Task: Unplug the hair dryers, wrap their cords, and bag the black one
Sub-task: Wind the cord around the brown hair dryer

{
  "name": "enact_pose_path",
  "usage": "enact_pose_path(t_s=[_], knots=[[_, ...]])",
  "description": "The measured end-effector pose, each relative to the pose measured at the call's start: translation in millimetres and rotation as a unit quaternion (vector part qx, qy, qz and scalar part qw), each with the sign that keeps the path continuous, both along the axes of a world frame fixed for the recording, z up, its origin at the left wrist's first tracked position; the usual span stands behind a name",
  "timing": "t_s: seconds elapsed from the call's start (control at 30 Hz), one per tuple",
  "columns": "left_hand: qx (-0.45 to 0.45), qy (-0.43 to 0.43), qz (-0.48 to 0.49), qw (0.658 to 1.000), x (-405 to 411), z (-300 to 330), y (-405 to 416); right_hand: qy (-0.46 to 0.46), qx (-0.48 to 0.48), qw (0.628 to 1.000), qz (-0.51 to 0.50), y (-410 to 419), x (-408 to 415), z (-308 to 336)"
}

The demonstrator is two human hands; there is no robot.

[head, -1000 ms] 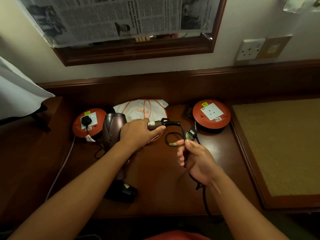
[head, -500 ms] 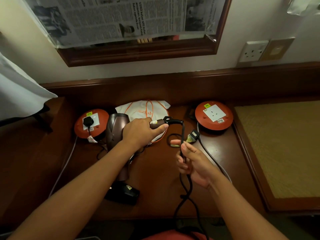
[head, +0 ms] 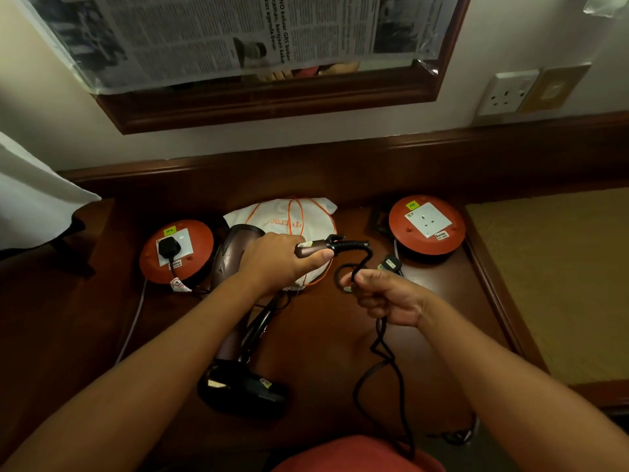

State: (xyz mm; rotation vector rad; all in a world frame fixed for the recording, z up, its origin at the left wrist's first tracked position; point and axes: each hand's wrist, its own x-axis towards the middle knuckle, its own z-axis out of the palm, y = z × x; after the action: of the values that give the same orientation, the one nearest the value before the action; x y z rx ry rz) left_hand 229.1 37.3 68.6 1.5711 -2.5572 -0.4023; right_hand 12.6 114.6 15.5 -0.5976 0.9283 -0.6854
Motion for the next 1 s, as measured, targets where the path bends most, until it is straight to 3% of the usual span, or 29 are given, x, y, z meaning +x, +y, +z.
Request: enact_pose_path(t_s=[0.2, 0.4, 0.7, 1.0], knots=[[0.003, -0.042, -0.071, 0.997, 2, 0, -16, 0.063, 0.004, 0.997, 0.037, -20, 0, 11], [0.009, -0.092, -0.116, 0.989, 1, -1, -19, 0.240, -0.062, 0.967, 0.063, -39, -5, 37], [0.019, -0.146, -0.104, 0.984, 10, -6, -8, 0.370, -0.207, 0.902, 0.082, -42, 5, 67], [0.006, -0.171, -0.033, 0.985, 12, -20, 4, 0.485, -0.241, 0.841, 0.011, -25, 22, 59]])
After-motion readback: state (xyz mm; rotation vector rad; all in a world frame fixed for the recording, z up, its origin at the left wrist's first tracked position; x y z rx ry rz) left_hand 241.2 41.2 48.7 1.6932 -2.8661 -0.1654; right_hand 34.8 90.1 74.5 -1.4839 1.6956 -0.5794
